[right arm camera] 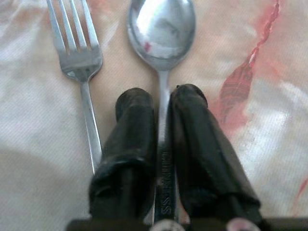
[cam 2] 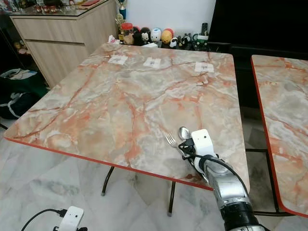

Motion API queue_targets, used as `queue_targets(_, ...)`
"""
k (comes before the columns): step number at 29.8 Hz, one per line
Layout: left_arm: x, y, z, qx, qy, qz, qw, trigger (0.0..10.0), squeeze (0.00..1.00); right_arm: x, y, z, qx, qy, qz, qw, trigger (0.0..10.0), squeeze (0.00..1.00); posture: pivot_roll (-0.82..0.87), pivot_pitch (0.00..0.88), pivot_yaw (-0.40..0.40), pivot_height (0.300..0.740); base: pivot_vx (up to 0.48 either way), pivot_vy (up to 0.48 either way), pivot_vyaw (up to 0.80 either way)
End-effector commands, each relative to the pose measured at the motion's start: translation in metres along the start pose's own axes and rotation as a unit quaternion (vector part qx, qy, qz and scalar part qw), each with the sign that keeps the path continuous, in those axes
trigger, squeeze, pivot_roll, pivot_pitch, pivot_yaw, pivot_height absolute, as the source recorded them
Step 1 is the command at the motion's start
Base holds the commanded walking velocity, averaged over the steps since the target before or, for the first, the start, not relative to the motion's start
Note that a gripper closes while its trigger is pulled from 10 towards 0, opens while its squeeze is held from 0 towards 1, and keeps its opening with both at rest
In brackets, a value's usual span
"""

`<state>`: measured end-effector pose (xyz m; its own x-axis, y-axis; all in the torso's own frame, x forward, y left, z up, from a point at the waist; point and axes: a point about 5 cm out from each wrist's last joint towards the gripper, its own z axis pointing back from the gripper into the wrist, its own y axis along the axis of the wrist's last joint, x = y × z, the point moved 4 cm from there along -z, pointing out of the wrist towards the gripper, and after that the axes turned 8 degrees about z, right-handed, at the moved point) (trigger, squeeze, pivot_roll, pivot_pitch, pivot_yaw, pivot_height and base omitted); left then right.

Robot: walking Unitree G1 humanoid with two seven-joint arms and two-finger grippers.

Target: Setting the table

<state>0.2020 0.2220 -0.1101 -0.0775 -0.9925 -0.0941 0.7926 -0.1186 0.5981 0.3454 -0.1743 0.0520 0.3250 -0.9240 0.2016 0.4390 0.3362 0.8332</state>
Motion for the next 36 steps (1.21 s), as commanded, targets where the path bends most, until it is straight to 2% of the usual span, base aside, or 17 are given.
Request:
queue_targets(1,0.002,-0.005,0.001,-0.006,-0.003,0.002,1.0,10.0,0.0,0.002,-0.017,0.001,-0.031,-0.009,0.002,0.999,0.0,0.0,0.02,0.015,0.023,0.74,0.0,0.0,0.0)
queue_targets(13,0.001,-0.005,0.001,-0.008,-0.001,0.002,1.0,10.0,0.0,0.003,-0.023,0.002,-0.03,-0.025,-0.005,0.999,0.0,0.0,0.02,0.013,0.024,0.74,0.0,0.0,0.0)
queue_targets(17,0.001,-0.007,0.001,-0.009,0.0,0.001,1.0,10.0,0.0,0.011,-0.006,0.005,0.032,-0.061,-0.027,0.997,0.0,0.0,0.01,0.01,0.02,0.74,0.0,0.0,0.0)
queue_targets(18,0.001,-0.007,0.001,-0.009,0.0,0.001,1.0,10.0,0.0,0.019,0.004,0.008,0.063,-0.092,-0.031,0.993,6.9,0.0,0.01,0.009,0.019,0.74,0.0,0.0,0.0)
queue_targets(19,0.001,-0.007,0.001,-0.009,0.0,0.001,1.0,10.0,0.0,0.022,0.007,0.009,0.074,-0.104,-0.031,0.991,6.9,0.0,0.01,0.009,0.019,0.74,0.0,0.0,0.0)
queue_targets(20,0.001,-0.006,0.001,-0.008,0.0,0.001,1.0,10.0,0.0,0.026,0.013,0.012,0.088,-0.122,-0.014,0.988,10.0,0.0,0.01,0.008,0.019,0.74,0.0,0.0,0.0)
queue_targets(22,0.002,-0.006,0.001,-0.007,0.0,0.001,1.0,10.0,0.0,0.03,0.02,0.017,0.11,-0.141,0.005,0.984,10.0,0.0,0.01,0.009,0.018,0.74,0.0,0.0,0.0)
queue_targets(26,0.002,-0.007,0.001,-0.007,0.0,0.0,1.0,10.0,0.0,0.031,0.038,0.03,0.176,-0.16,-0.028,0.971,10.0,0.0,0.01,0.006,0.016,0.74,0.0,0.0,0.0)
queue_targets(27,0.002,-0.007,0.001,-0.007,0.001,0.0,1.0,10.0,0.0,0.033,0.048,0.039,0.213,-0.174,-0.036,0.961,10.0,0.0,0.01,0.003,0.015,0.74,0.0,0.0,0.0)
queue_targets(28,0.002,-0.007,0.001,-0.007,0.001,0.0,1.0,10.0,0.0,0.034,0.051,0.044,0.227,-0.183,-0.038,0.956,10.0,0.0,0.01,0.001,0.015,0.74,0.0,0.0,0.0)
queue_targets(31,0.003,-0.007,0.001,-0.007,0.001,-0.001,1.0,10.0,0.0,0.035,0.059,0.053,0.261,-0.2,-0.052,0.943,10.0,0.0,0.0,0.0,0.012,0.74,0.0,0.0,0.0)
queue_targets(32,0.003,-0.007,0.001,-0.008,0.001,-0.001,1.0,10.0,0.0,0.033,0.063,0.059,0.276,-0.206,-0.042,0.938,10.0,0.0,0.0,0.0,0.013,0.74,0.0,0.0,0.0)
queue_targets(36,0.005,-0.007,0.001,-0.008,-0.001,-0.002,1.0,10.0,0.0,0.032,0.059,0.067,0.289,-0.223,-0.039,0.93,10.0,0.0,0.01,0.0,0.008,0.74,0.0,0.0,0.0)
